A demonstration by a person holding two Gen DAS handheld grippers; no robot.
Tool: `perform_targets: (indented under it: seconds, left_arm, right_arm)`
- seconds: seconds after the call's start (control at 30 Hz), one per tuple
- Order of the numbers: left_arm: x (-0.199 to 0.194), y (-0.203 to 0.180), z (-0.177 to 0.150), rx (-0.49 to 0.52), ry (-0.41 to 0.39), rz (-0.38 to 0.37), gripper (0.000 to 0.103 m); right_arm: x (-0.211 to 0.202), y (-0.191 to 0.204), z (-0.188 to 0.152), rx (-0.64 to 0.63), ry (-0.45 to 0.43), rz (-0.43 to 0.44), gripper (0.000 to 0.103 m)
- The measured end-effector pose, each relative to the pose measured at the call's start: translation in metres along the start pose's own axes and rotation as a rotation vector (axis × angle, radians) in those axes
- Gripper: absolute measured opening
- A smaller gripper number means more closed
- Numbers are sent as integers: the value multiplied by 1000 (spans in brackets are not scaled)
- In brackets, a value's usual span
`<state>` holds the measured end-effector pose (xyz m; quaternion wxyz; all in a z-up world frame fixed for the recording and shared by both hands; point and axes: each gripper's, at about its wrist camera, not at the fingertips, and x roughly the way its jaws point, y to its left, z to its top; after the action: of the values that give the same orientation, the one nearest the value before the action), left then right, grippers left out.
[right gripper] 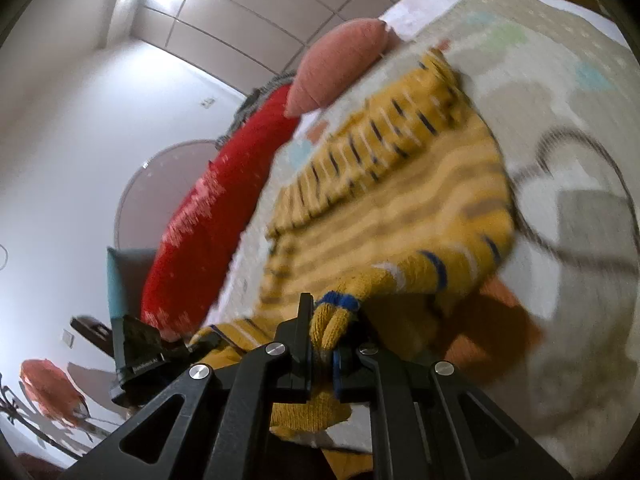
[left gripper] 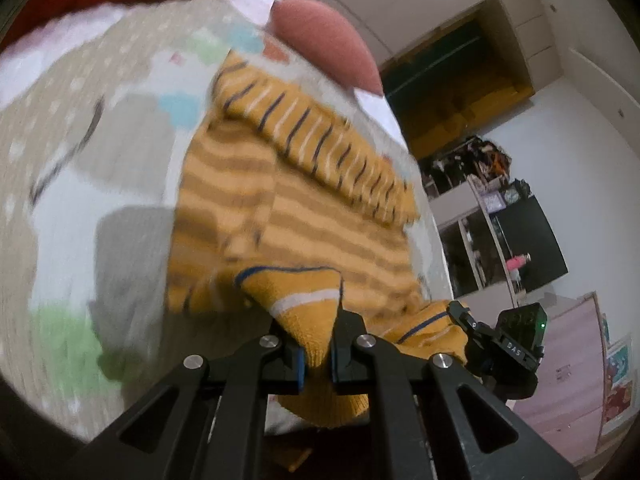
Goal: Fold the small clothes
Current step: 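Lift the hem with both tools and fold it toward the collar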
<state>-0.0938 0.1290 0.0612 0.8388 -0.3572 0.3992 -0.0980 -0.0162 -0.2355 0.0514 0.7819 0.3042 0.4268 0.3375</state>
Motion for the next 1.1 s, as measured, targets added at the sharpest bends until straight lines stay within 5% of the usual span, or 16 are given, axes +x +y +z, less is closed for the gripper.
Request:
perform_targets:
  seconds: [0.27,0.47,0.5,0.6,0.73,0.93,1.0,1.1]
  left_arm:
    - [56,-11,103,52,-41,83,8]
    - [122,8,172,-1,9,96,8]
    - [132,16,183,-32,11,84,9]
    - [146,44,206,-163,3,-42,21]
    - [148,70,222,-308,-54,-157,48]
    - [143,77,238,-331,-90,-190,66]
    - [132,76,240,-310,-129,-166,77]
    - [118,76,242,-286,-141,-139,78]
  right_arm:
    - [51,14,98,-16,-56,-28,8]
    - [103,-28,161,121,-52,-47,11]
    - [111,-39,169,158,-50,-43,17]
    - [130,-75,191,289,-69,-10,61]
    - [138,-97,215,373,-135,25,72]
    - [146,-79,248,199,-143,-199,81]
    - [147,-61,248,89,-110,-247,81]
    - [155,-28,232,-129,-37,-318,81]
